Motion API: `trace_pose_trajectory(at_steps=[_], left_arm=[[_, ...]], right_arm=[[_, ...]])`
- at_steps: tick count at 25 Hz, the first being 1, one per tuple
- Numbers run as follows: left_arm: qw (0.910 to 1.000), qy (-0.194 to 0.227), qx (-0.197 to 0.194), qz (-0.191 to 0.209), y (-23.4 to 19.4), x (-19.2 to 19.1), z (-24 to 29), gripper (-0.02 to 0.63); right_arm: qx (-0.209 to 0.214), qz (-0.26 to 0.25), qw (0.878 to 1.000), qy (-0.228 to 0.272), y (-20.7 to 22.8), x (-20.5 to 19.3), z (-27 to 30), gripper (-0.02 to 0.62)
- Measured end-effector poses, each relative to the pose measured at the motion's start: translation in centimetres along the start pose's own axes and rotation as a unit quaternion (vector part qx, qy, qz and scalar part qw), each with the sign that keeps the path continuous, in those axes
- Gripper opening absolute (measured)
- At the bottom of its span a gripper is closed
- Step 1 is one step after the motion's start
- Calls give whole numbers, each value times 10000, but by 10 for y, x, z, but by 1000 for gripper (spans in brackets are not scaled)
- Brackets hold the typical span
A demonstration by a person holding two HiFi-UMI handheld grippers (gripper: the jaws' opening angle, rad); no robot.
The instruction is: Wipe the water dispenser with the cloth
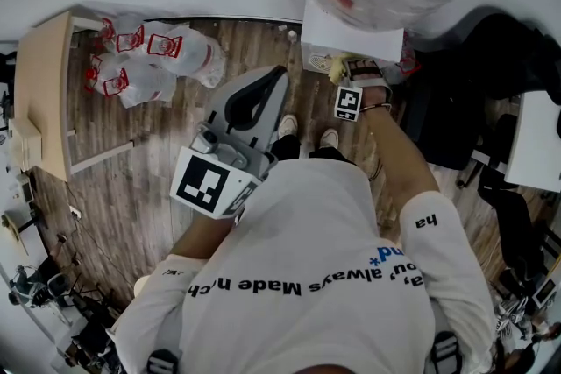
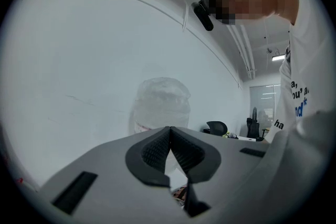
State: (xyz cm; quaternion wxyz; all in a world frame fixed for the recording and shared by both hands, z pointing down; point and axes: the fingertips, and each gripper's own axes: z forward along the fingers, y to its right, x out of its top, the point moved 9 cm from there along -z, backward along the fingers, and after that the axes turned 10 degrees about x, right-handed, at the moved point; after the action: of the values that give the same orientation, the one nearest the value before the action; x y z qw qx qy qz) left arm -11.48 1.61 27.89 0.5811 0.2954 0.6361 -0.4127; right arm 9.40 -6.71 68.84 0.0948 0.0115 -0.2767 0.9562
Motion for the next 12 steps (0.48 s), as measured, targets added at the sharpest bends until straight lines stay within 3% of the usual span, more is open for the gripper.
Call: trace_pose_trajectory(at_steps=[12], left_arm=[[9997,-19,-222,-22,16,-3,17,18]], right_arm=[[63,280,9993,-259,-10,-39,-2,59]])
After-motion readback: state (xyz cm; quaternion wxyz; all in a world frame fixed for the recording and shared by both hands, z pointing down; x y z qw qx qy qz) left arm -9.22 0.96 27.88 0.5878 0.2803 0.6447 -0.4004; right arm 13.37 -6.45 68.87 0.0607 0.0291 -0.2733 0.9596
